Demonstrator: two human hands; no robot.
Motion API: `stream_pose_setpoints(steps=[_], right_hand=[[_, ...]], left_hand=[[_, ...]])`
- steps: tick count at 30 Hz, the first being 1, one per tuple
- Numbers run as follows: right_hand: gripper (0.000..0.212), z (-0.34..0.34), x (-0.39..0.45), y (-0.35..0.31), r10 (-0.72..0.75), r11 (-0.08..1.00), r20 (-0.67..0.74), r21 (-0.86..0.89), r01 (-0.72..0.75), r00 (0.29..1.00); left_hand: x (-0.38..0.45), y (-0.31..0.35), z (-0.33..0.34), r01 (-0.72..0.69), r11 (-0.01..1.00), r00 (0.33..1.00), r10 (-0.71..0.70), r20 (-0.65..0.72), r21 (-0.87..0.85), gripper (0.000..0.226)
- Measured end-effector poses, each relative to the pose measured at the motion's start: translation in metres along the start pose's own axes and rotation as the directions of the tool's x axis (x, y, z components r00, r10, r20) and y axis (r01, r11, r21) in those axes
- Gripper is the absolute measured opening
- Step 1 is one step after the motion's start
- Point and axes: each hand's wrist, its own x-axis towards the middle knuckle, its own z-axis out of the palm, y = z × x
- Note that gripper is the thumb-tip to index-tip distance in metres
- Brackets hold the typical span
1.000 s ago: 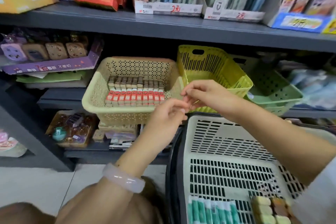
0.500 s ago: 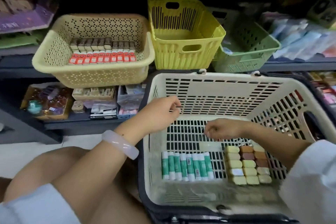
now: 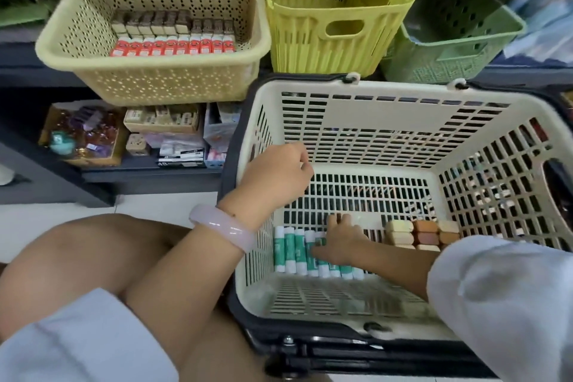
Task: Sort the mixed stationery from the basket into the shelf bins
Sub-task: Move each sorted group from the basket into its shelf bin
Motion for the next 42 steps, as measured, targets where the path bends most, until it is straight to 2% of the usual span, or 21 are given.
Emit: stream_pose_setpoints(steps=[3, 6, 11, 14, 18, 19, 21, 22, 23, 25, 26, 28, 29, 33, 36, 38, 40, 42], right_hand=[[0.085, 0.004, 0.001, -0.005, 0.004, 0.995, 0.015, 0.098, -0.005, 1.000], [0.075, 0.007, -0.002, -0.006, -0.002, 0.993, -0.004, 0.117, 0.002, 1.000], [0.061, 0.014, -0.005, 0.001, -0.047, 0.999, -0.057, -0.027, 0.046, 0.997], [0.057, 0.014, -0.005, 0.003, -0.039, 0.996, -0.130, -0.085, 0.028, 0.991], [0.053, 0.018, -0.001, 0.008, -0.108, 0.988, -0.214, -0.127, 0.082, 0.971], [0.052, 0.015, 0.001, 0.009, -0.113, 0.992, -0.222, -0.087, 0.096, 0.968], [0.050, -0.002, 0.004, 0.010, -0.105, 0.984, -0.210, 0.120, 0.132, 0.972], [0.048, -0.015, 0.004, 0.010, -0.102, 0.947, -0.198, 0.282, 0.156, 0.975], [0.046, -0.031, 0.004, 0.011, -0.103, 0.866, -0.182, 0.468, 0.178, 0.978], [0.035, -0.064, -0.004, 0.010, -0.160, 0.591, -0.146, 0.778, 0.213, 0.976], [0.031, -0.080, -0.011, 0.009, -0.215, 0.467, -0.160, 0.849, 0.245, 0.963], [0.033, -0.108, -0.032, 0.002, -0.336, 0.316, -0.246, 0.880, 0.355, 0.909], [0.036, -0.120, -0.044, -0.003, -0.396, 0.256, -0.295, 0.874, 0.413, 0.869], [0.029, -0.154, -0.088, -0.026, -0.533, -0.001, -0.473, 0.829, 0.559, 0.701], [0.025, -0.169, -0.110, -0.044, -0.470, -0.087, -0.539, 0.816, 0.571, 0.699], [0.022, -0.174, -0.123, -0.057, -0.441, -0.100, -0.575, 0.795, 0.599, 0.690], [0.020, -0.174, -0.131, -0.070, -0.408, -0.068, -0.623, 0.750, 0.658, 0.668], [0.016, -0.175, -0.136, -0.081, -0.355, 0.031, -0.682, 0.675, 0.737, 0.639]], left_hand=[[0.001, 0.001, -0.002, 0.016, 0.999, 1.000, -0.015, 0.007, -0.033, 0.018], [0.000, 0.001, -0.003, 0.020, 0.999, 1.000, -0.019, 0.023, -0.051, 0.018], [-0.001, 0.002, -0.004, 0.020, 0.997, 0.999, -0.018, 0.027, -0.069, 0.020], [-0.002, 0.002, -0.005, 0.014, 0.995, 1.000, -0.012, 0.020, -0.094, 0.020], [-0.002, 0.001, -0.004, 0.001, 0.995, 1.000, 0.000, 0.006, -0.104, 0.021], [-0.002, 0.001, -0.004, -0.005, 0.994, 1.000, 0.005, 0.002, -0.107, 0.021], [-0.001, 0.000, -0.004, -0.023, 0.991, 1.000, 0.022, -0.010, -0.129, 0.021], [0.000, 0.000, -0.005, -0.033, 0.986, 0.999, 0.030, -0.021, -0.164, 0.020], [0.000, 0.000, -0.005, -0.042, 0.975, 0.999, 0.035, -0.037, -0.220, 0.020], [0.001, 0.001, -0.009, -0.042, 0.904, 0.998, 0.016, -0.064, -0.425, 0.019], [0.000, 0.003, -0.011, -0.030, 0.828, 0.998, -0.004, -0.060, -0.559, 0.019], [-0.005, 0.011, -0.015, 0.003, 0.648, 1.000, -0.021, -0.013, -0.761, 0.020], [-0.008, 0.016, -0.017, 0.016, 0.585, 1.000, -0.014, 0.009, -0.811, 0.022], [-0.017, 0.033, -0.028, -0.006, 0.447, 1.000, -0.016, -0.015, -0.895, 0.027], [-0.026, 0.037, -0.048, 0.056, 0.247, 0.998, -0.007, 0.056, -0.968, 0.038], [-0.034, 0.037, -0.061, 0.082, 0.216, 0.997, -0.024, 0.079, -0.973, 0.045], [-0.041, 0.037, -0.072, 0.084, 0.206, 0.996, -0.043, 0.077, -0.975, 0.042], [-0.048, 0.039, -0.081, 0.091, 0.155, 0.995, -0.043, 0.085, -0.984, 0.042]])
